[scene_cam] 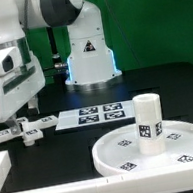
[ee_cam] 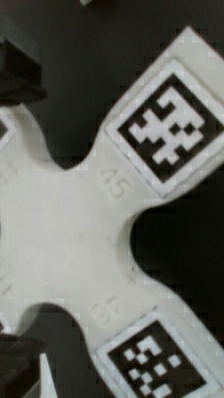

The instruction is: Assemble round table

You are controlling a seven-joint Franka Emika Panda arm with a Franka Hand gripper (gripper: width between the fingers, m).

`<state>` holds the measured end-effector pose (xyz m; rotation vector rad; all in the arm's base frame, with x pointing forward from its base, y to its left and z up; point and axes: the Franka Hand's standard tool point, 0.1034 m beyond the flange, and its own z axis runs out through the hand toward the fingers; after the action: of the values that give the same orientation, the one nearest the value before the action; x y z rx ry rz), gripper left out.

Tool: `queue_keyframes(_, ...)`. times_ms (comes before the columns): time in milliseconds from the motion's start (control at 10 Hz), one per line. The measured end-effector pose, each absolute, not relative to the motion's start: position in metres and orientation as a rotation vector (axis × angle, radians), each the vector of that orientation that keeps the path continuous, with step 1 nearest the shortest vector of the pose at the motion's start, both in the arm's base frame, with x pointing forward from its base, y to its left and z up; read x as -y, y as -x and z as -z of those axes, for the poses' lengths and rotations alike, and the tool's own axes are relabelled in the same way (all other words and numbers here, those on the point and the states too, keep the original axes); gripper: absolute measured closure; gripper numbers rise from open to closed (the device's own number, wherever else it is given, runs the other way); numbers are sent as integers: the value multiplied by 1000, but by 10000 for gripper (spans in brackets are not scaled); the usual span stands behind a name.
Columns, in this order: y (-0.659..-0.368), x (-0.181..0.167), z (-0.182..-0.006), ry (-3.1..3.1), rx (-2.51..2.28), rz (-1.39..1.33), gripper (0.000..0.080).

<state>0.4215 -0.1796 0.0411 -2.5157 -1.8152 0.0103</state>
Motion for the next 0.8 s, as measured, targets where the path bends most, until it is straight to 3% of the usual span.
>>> queue_keyframes(800, -419, 183, -33, 2557, 1737, -23, 150)
